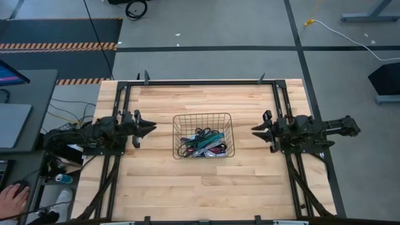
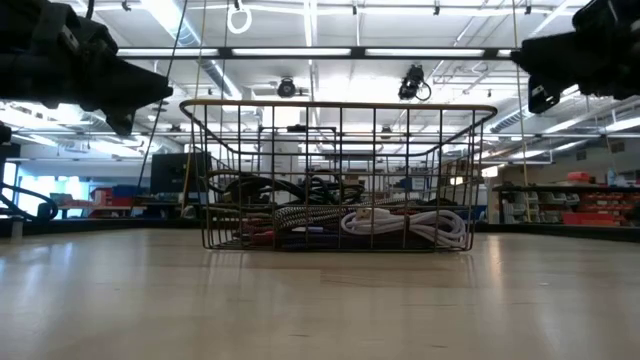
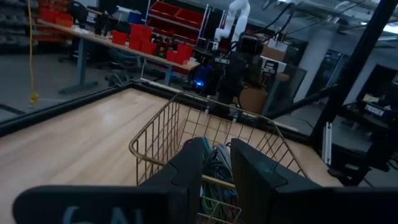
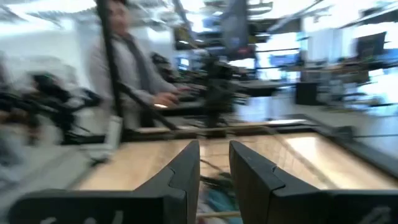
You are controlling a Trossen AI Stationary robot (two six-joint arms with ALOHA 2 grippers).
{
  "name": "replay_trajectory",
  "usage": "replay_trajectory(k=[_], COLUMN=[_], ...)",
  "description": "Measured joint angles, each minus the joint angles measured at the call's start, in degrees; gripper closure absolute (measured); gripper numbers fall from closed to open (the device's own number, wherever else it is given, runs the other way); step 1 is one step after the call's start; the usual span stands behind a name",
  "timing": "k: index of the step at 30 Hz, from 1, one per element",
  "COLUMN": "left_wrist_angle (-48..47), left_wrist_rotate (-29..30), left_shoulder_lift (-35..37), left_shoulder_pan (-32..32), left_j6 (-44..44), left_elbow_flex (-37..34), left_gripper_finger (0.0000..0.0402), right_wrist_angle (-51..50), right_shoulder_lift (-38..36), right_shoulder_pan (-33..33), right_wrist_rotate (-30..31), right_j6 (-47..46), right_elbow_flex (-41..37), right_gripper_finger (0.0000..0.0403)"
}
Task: Pick and place USB-C Cables
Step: Return to Home Position
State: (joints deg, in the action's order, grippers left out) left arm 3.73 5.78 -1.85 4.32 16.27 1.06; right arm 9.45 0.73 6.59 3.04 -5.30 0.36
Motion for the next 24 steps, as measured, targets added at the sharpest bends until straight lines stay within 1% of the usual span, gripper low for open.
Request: replay_trajectory(k=[3, 6, 8, 17, 21, 24], left_wrist_angle=[-0.19, -0.33, -0.27, -0.25, -0.23, -0.10], left_wrist_rotate=[-0.10, -0.20, -0.21, -0.23, -0.24, -0.26], left_shoulder_lift=[0.00, 0.00, 0.00, 0.00, 0.00, 0.00], left_shoulder_pan=[-0.02, -0.02, -0.02, -0.02, -0.02, -0.02], left_j6=[-1.01, -1.89, -1.86, -2.39, -2.26, -0.82], left_elbow_flex=[0.00, 0.00, 0.00, 0.04, 0.07, 0.10], left_gripper_finger=[0.0312, 0.0312, 0.0312, 0.0312, 0.0312, 0.0312], right_wrist_angle=[-1.06, -2.81, -3.90, -2.16, -2.14, -2.91], right_shoulder_lift=[0.02, 0.00, 0.02, 0.02, 0.02, 0.00], right_shoulder_pan=[-0.52, -1.20, -1.52, -1.59, -1.58, -1.60], right_wrist_rotate=[5.36, 12.36, 14.96, 14.04, 14.02, 13.77], right_j6=[4.13, 4.07, 2.48, -8.67, -9.90, -6.73], right_elbow_flex=[0.00, 0.00, 0.00, 0.00, 0.00, 0.00], right_gripper_finger=[0.0310, 0.0310, 0.0310, 0.0310, 0.0310, 0.0310])
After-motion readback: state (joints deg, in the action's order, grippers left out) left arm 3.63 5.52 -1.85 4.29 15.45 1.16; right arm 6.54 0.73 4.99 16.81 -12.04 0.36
